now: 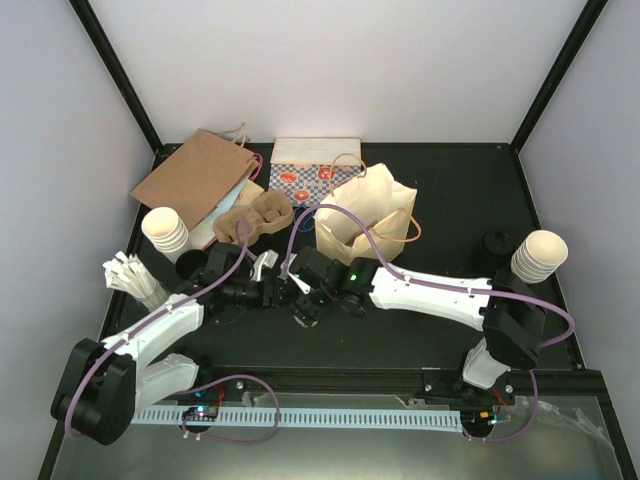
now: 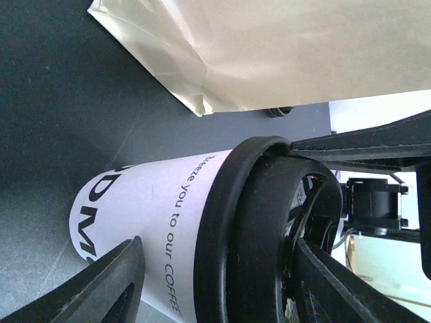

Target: Pack the takeout coffee

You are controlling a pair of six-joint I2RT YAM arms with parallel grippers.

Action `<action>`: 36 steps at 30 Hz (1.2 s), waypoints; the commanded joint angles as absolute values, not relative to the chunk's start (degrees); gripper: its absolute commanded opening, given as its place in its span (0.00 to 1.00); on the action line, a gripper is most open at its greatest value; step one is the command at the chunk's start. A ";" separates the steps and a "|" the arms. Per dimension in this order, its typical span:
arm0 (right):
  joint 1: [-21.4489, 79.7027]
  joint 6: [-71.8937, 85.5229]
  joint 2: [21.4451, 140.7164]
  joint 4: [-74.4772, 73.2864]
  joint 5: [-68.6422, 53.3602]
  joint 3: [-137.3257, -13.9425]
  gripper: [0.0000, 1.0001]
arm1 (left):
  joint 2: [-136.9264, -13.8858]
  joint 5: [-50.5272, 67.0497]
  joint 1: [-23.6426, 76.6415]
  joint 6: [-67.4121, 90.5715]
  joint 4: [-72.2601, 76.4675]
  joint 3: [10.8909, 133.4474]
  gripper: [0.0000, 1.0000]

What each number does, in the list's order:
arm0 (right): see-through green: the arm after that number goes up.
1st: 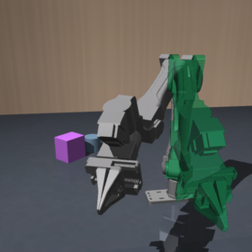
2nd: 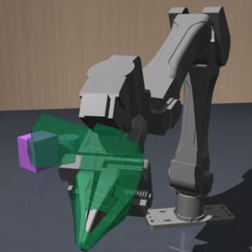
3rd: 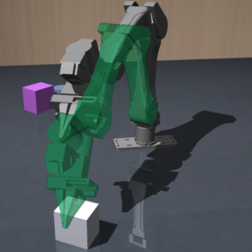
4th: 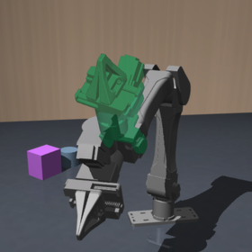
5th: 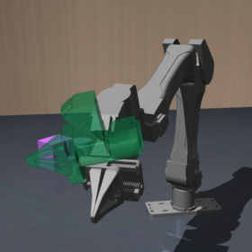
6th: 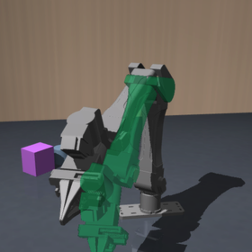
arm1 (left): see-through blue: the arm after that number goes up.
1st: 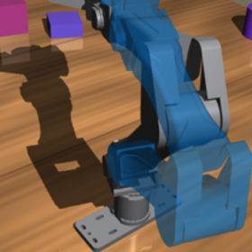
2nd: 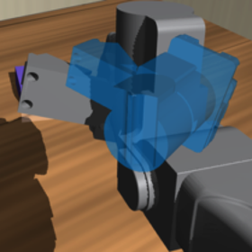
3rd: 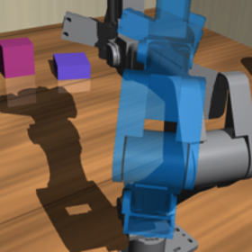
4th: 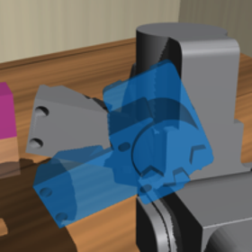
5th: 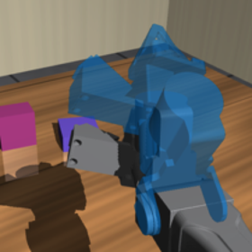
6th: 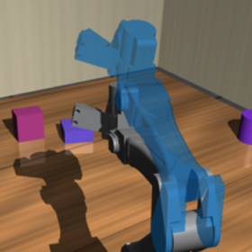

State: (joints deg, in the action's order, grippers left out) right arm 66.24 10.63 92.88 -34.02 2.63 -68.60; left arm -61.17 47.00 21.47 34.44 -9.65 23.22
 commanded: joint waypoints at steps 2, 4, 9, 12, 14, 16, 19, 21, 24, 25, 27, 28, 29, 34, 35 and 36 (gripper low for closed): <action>66.70 11.04 94.57 -43.95 2.36 -69.71 0.93 | -62.63 37.07 21.88 30.70 -19.01 23.59 0.61; 66.71 10.74 93.28 -44.02 3.31 -71.16 1.00 | -62.18 36.37 21.88 30.53 -19.58 23.96 0.61; 66.69 10.76 89.05 -44.04 4.81 -73.12 1.00 | -61.97 36.14 21.97 30.85 -20.06 24.67 0.61; 66.68 11.33 86.57 -44.04 5.73 -72.64 1.00 | -61.49 36.15 21.97 30.85 -20.66 25.48 0.61; 66.70 11.99 84.65 -43.67 6.49 -71.55 1.00 | -60.91 36.28 22.01 30.86 -21.35 26.31 0.62; 66.63 12.99 82.69 -43.14 7.26 -70.15 1.00 | -60.23 36.45 22.01 30.81 -22.28 27.41 0.64; 66.62 14.27 79.53 -41.81 7.65 -67.74 1.00 | -58.80 36.17 21.94 30.41 -24.71 29.71 0.70; 66.59 15.43 77.51 -40.86 8.38 -66.10 1.00 | -57.67 35.79 22.00 29.97 -26.67 31.38 0.76; 66.60 17.07 74.89 -39.07 8.03 -64.34 1.00 | -55.80 35.02 22.00 28.99 -29.95 34.07 0.82; 66.60 17.69 74.28 -38.29 7.37 -63.51 1.00 | -54.99 34.79 22.01 28.35 -31.22 35.09 0.84; 66.62 18.78 73.84 -37.25 5.70 -62.86 1.00 | -53.84 33.77 22.06 26.76 -34.68 37.22 0.88; 66.62 19.93 73.84 -37.19 5.90 -62.78 1.00 | -53.22 33.12 22.06 25.92 -36.25 38.36 0.90; 66.62 21.09 73.77 -37.07 6.11 -62.58 1.00 | -52.53 32.46 22.06 25.28 -37.76 39.41 0.92; 66.62 26.76 70.35 -33.34 5.71 -59.18 1.00 | -49.06 22.11 27.46 24.27 -43.06 44.21 0.99; 66.58 27.30 69.41 -31.81 4.75 -58.00 1.00 | -48.87 18.91 29.99 24.47 -43.75 45.15 0.99; 66.56 27.77 68.33 -30.61 3.95 -56.93 1.00 | -48.86 16.49 32.27 24.58 -44.38 45.90 0.99</action>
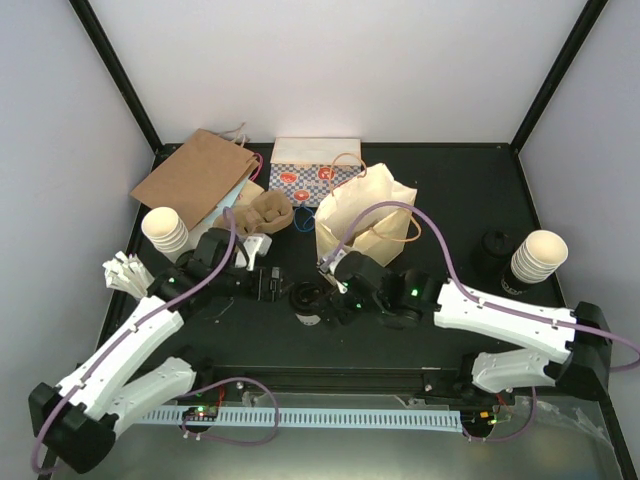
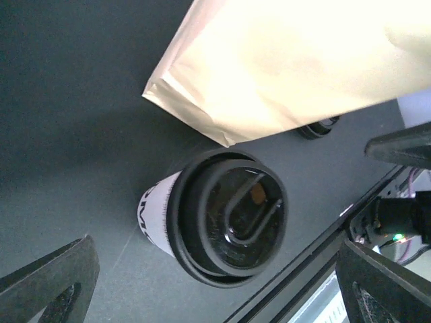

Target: Pack the takeout coffee

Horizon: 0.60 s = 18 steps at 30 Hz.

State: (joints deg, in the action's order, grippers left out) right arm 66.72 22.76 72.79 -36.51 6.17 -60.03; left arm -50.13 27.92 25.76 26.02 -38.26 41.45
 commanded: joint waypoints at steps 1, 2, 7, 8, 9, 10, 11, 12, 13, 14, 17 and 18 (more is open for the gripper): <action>66.59 27.99 67.31 -29.58 3.49 -56.08 1.00 | -49.01 14.52 34.29 24.54 -44.80 46.55 0.99; 66.62 28.04 66.42 -28.50 2.97 -54.93 1.00 | -49.18 12.60 36.78 24.46 -45.16 47.08 0.99; 66.04 29.95 64.39 -28.10 3.53 -52.56 1.00 | -50.19 3.47 44.99 23.78 -47.06 49.31 0.99; 65.34 30.48 64.65 -28.61 1.97 -52.55 1.00 | -50.47 2.33 46.46 23.71 -47.48 49.80 0.99; 64.65 31.17 65.00 -28.95 0.32 -52.39 1.00 | -50.94 1.30 47.80 23.65 -47.96 50.25 0.99; 63.95 31.98 65.31 -28.69 -1.46 -52.01 1.00 | -51.38 0.45 48.94 23.69 -48.27 50.67 0.99; 62.96 32.74 65.58 -27.95 -3.35 -51.31 1.00 | -51.86 -0.21 50.24 23.74 -48.52 51.04 0.99; 62.32 33.47 65.57 -26.80 -5.03 -50.45 0.99 | -52.38 -0.88 51.35 23.75 -48.82 51.48 0.99; 61.74 34.22 65.56 -25.64 -6.39 -49.54 0.98 | -52.83 -1.46 52.34 23.90 -49.06 51.81 0.99; 61.25 34.90 65.38 -24.61 -7.36 -48.71 0.97 | -53.16 -2.02 53.28 24.03 -49.20 52.08 0.99; 59.78 36.81 64.44 -22.44 -8.78 -46.51 0.92 | -54.30 -3.34 55.73 24.20 -49.69 52.70 0.99; 59.05 37.41 64.10 -21.89 -9.24 -45.76 0.90 | -54.62 -3.54 56.33 24.25 -49.68 52.80 0.99</action>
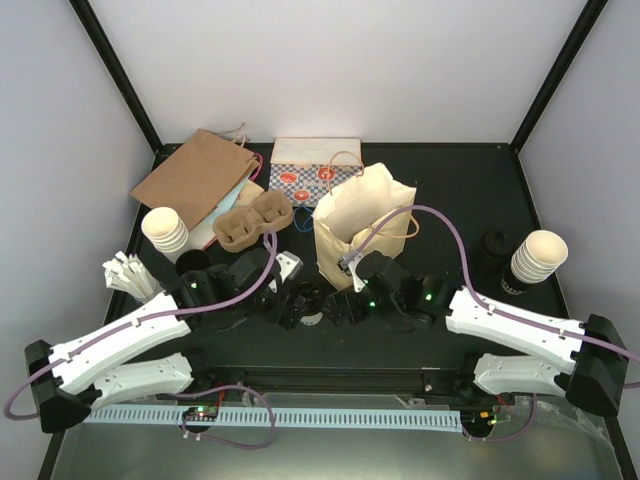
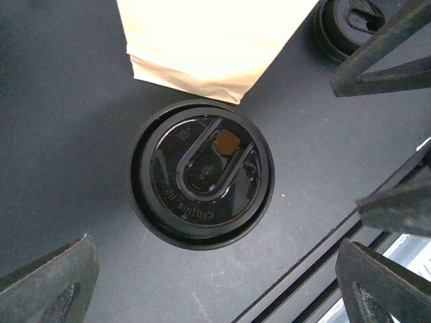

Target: Pack the takeout coffee

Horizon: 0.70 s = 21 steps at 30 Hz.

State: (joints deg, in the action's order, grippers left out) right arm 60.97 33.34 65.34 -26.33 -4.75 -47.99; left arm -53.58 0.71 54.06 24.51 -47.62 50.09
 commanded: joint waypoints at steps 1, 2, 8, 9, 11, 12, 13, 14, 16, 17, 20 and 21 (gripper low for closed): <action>58.28 37.89 63.81 -21.22 -9.88 -45.12 0.87 | -54.93 -3.65 56.79 24.30 -49.62 52.84 0.99; 57.48 38.22 63.69 -20.64 -10.72 -44.43 0.84 | -55.17 -3.44 57.16 24.22 -49.47 52.85 0.99; 54.53 39.81 64.36 -17.96 -14.24 -41.97 0.63 | -58.77 -2.71 58.27 23.83 -48.39 53.26 0.99; 54.48 40.08 64.50 -17.41 -14.47 -41.95 0.62 | -59.47 -2.88 58.27 23.94 -48.35 53.45 0.99; 54.33 40.68 64.91 -16.38 -14.87 -41.84 0.57 | -60.86 -3.05 58.29 23.99 -48.15 53.76 0.99; 54.27 41.02 65.13 -16.05 -14.99 -41.84 0.56 | -61.50 -2.91 58.34 24.00 -48.05 53.86 0.99; 54.21 41.37 65.22 -15.48 -15.00 -41.84 0.53 | -62.09 -2.91 58.33 24.04 -47.85 53.96 0.99; 54.18 41.70 65.51 -15.02 -15.01 -41.79 0.51 | -62.61 -3.06 58.35 24.13 -47.56 53.95 0.99; 54.14 42.23 66.27 -14.13 -15.31 -41.72 0.48 | -63.59 -3.91 58.31 24.34 -47.16 54.12 0.99; 54.14 42.41 66.74 -13.66 -15.53 -41.67 0.45 | -64.08 -4.92 58.31 24.73 -47.20 54.34 0.99; 54.14 43.08 67.98 -13.16 -15.44 -41.56 0.40 | -65.10 -7.26 58.27 25.63 -47.69 55.56 0.99; 54.11 43.35 68.30 -12.84 -15.30 -41.31 0.39 | -65.30 -7.58 58.27 25.69 -47.41 55.80 0.99</action>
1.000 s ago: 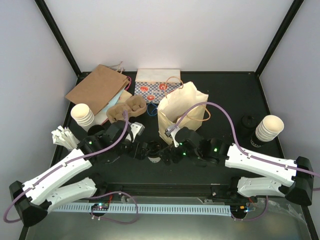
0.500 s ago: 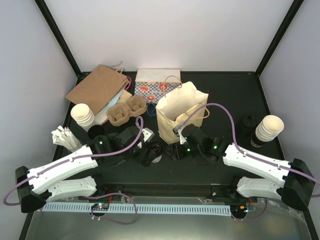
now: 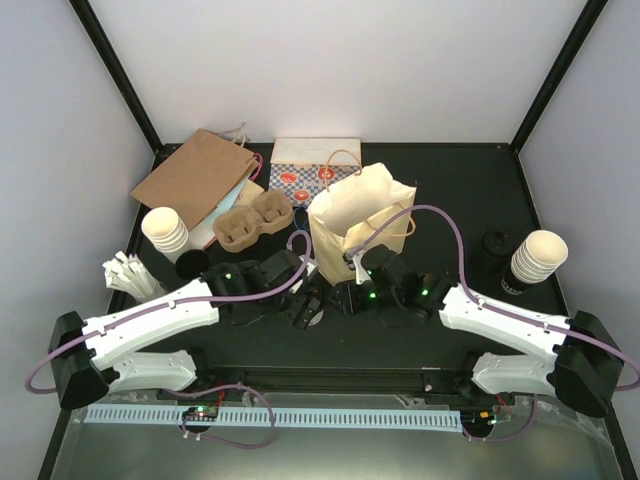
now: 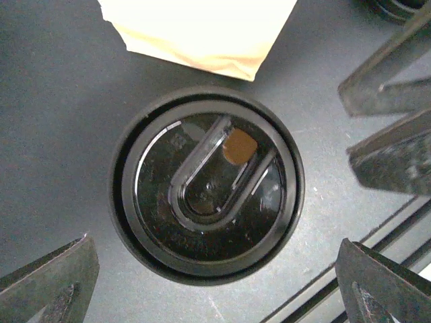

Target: Pack the takeout coffee

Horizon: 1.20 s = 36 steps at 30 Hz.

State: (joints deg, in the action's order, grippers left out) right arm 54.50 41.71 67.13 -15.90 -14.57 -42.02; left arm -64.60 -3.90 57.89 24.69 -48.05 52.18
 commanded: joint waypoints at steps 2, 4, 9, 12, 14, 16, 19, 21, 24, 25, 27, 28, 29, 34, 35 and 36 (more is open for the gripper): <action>54.06 44.19 68.46 -12.03 -14.76 -40.63 0.38 | -65.53 -7.76 58.27 25.87 -46.52 55.88 0.99; 54.13 44.69 68.63 -10.99 -14.56 -39.98 0.35 | -66.19 -7.80 58.27 26.33 -45.71 55.96 0.99; 54.14 45.65 69.55 -10.06 -13.21 -39.47 0.32 | -68.16 -7.83 58.27 27.94 -44.08 56.33 0.98; 54.04 45.70 70.48 -9.80 -12.95 -39.63 0.31 | -69.32 -8.10 58.31 28.79 -43.81 56.60 0.98; 53.95 45.70 70.81 -9.65 -12.69 -39.71 0.28 | -69.98 -8.72 58.29 29.15 -43.66 56.69 0.97; 53.85 45.63 71.14 -9.23 -12.46 -39.73 0.28 | -70.49 -8.92 58.33 29.14 -43.49 56.65 0.94; 53.69 45.23 72.22 -9.19 -12.89 -40.12 0.28 | -71.28 -9.60 58.28 29.42 -43.50 56.69 0.89; 53.60 45.03 72.69 -9.15 -13.00 -40.36 0.27 | -71.74 -9.98 58.28 29.56 -43.65 56.69 0.87; 53.33 44.91 72.89 -8.97 -13.22 -40.52 0.27 | -72.51 -10.28 58.27 29.58 -43.86 56.69 0.85; 53.15 44.83 72.86 -8.83 -13.44 -40.52 0.27 | -72.73 -10.21 58.27 29.59 -44.01 56.69 0.85; 52.85 44.67 73.03 -8.76 -13.91 -40.59 0.27 | -73.01 -10.11 58.30 29.60 -44.00 56.65 0.85; 52.83 44.61 73.10 -8.67 -14.08 -40.59 0.27 | -73.02 -10.11 58.30 29.54 -43.95 56.53 0.85; 52.73 44.46 73.18 -8.58 -14.27 -40.67 0.27 | -73.04 -10.18 58.29 29.58 -44.00 56.47 0.84; 52.73 43.59 73.67 -8.82 -15.29 -41.57 0.26 | -73.83 -10.13 58.27 29.31 -44.21 56.34 0.76; 52.73 43.52 73.53 -8.72 -15.23 -41.57 0.26 | -74.52 -10.04 58.27 29.21 -44.23 56.27 0.74; 52.73 43.54 73.36 -8.64 -15.14 -41.57 0.26 | -74.61 -9.96 58.27 29.10 -44.17 56.19 0.73</action>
State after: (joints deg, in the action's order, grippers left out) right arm 53.15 44.56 73.36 -10.26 -14.52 -40.01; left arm -72.82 -9.28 57.89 29.15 -44.36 54.41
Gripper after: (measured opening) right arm 0.265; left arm 0.757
